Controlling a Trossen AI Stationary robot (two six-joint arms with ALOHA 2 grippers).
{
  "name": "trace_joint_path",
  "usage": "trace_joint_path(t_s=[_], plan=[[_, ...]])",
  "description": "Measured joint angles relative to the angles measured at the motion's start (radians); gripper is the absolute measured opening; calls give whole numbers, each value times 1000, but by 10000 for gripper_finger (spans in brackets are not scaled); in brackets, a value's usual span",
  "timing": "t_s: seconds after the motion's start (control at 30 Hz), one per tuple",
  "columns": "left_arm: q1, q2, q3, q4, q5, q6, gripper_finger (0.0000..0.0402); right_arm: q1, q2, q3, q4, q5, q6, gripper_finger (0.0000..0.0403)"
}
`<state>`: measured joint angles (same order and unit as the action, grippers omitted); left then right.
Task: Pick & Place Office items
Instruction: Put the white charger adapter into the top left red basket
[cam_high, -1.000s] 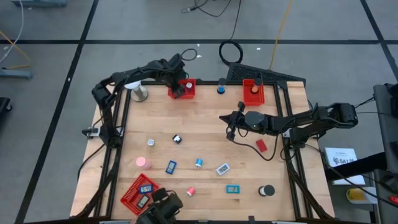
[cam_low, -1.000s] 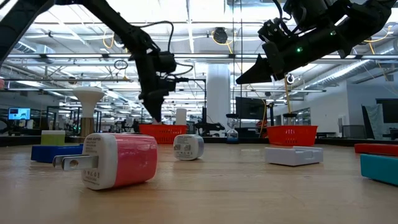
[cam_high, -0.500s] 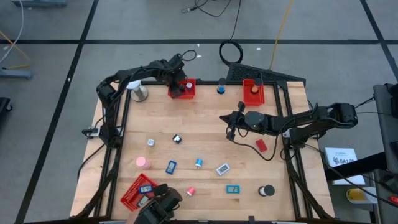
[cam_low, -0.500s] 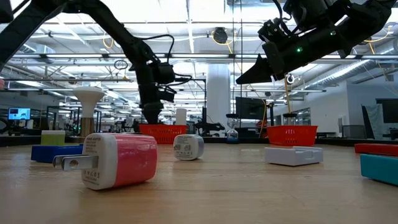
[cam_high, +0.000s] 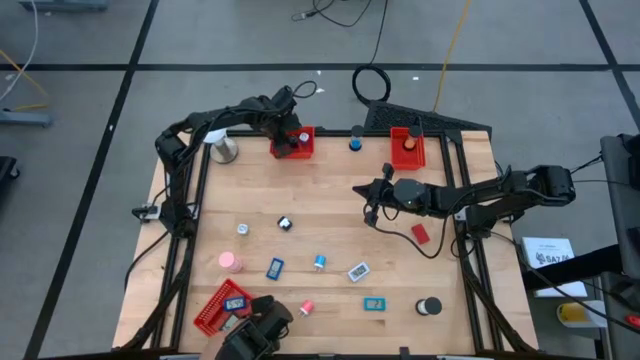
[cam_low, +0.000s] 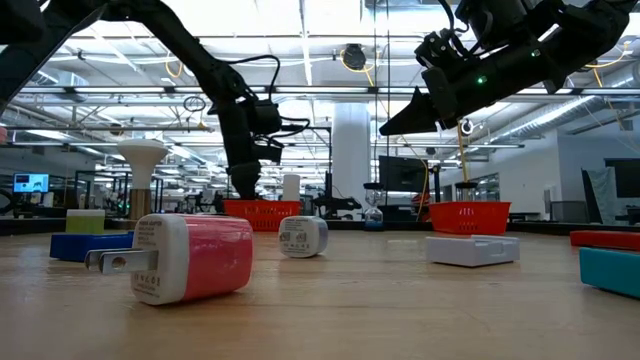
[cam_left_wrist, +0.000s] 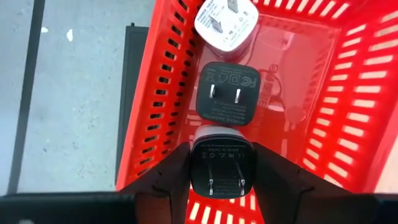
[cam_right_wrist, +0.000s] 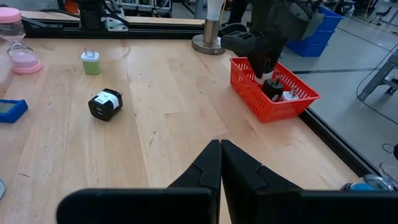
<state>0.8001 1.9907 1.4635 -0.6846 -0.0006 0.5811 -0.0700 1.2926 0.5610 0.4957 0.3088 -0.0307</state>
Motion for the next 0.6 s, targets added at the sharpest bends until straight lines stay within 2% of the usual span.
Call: trace_joint_path(t_s=[0.6], plan=[[-10, 43, 0, 61, -3, 61, 145, 0, 0, 0, 0, -1, 0, 4]])
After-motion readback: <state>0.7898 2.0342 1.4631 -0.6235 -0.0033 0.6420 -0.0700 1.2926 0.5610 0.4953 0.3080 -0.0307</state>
